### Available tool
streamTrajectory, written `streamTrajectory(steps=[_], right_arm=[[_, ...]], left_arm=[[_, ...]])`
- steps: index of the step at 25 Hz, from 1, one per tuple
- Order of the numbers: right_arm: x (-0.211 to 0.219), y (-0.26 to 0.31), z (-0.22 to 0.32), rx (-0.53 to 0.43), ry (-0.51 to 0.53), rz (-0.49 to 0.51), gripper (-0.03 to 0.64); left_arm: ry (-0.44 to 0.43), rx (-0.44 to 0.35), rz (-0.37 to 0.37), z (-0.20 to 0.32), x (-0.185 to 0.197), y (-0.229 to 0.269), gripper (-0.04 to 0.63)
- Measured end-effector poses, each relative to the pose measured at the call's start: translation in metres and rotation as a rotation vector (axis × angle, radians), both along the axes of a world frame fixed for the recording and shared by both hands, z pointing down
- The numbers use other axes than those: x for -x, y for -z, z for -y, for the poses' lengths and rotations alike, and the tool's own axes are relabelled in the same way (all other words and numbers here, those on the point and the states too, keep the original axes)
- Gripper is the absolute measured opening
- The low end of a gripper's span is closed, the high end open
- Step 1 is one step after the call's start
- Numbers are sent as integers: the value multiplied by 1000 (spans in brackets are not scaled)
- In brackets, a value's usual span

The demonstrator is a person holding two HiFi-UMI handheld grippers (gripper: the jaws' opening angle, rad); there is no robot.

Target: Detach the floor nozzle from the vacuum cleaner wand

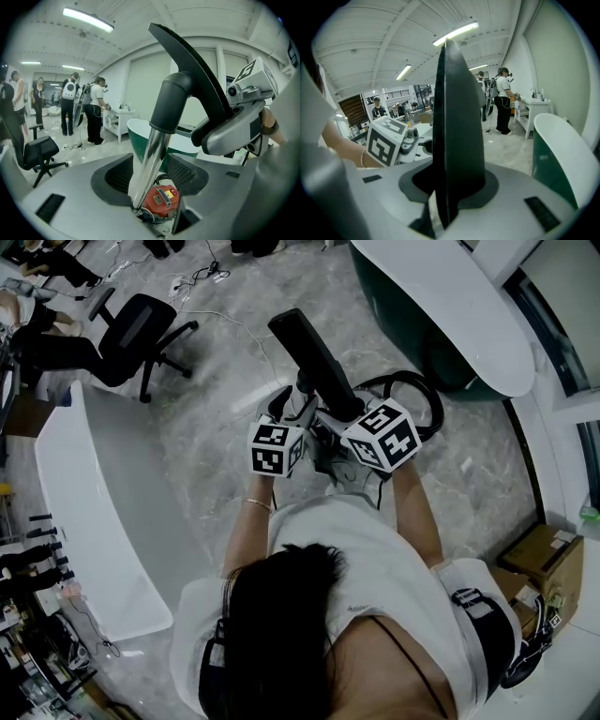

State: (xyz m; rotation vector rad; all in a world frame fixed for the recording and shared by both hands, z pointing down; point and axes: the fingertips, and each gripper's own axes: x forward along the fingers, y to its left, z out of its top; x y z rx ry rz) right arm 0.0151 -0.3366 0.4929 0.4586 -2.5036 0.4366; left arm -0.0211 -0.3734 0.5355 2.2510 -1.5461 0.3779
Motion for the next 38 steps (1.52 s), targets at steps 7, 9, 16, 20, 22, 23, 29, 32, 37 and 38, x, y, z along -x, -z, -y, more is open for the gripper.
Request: streamTrajectory(steps=[7, 9, 16, 20, 22, 23, 29, 32, 37, 38], right_arm=[[-4, 1, 1, 11, 14, 12, 110], [-4, 0, -1, 13, 14, 14, 110], [-8, 0, -3, 22, 27, 22, 109], [-12, -1, -4, 27, 22, 22, 107], [-11, 0, -4, 28, 25, 24, 107], [-11, -1, -5, 27, 28, 27, 107], [-10, 2, -1, 27, 27, 35, 106], [-10, 2, 0, 27, 31, 41, 104], [-18, -1, -8, 30, 41, 64, 101], [-18, -1, -8, 34, 38, 65, 101]], left_arm=[[-85, -54, 35, 25, -14, 1, 222], [-98, -48, 50, 27, -18, -5, 222], [-101, -45, 19, 31, -26, -23, 221], [-110, -55, 37, 34, -30, -23, 219], [-113, -48, 41, 36, -31, -27, 183], [-113, -47, 40, 36, -32, -27, 160], [-132, -49, 61, 39, -32, -24, 149], [-131, -51, 57, 40, -33, -25, 149], [-146, -63, 55, 34, -41, -28, 149], [-150, -65, 53, 34, -41, -28, 149]])
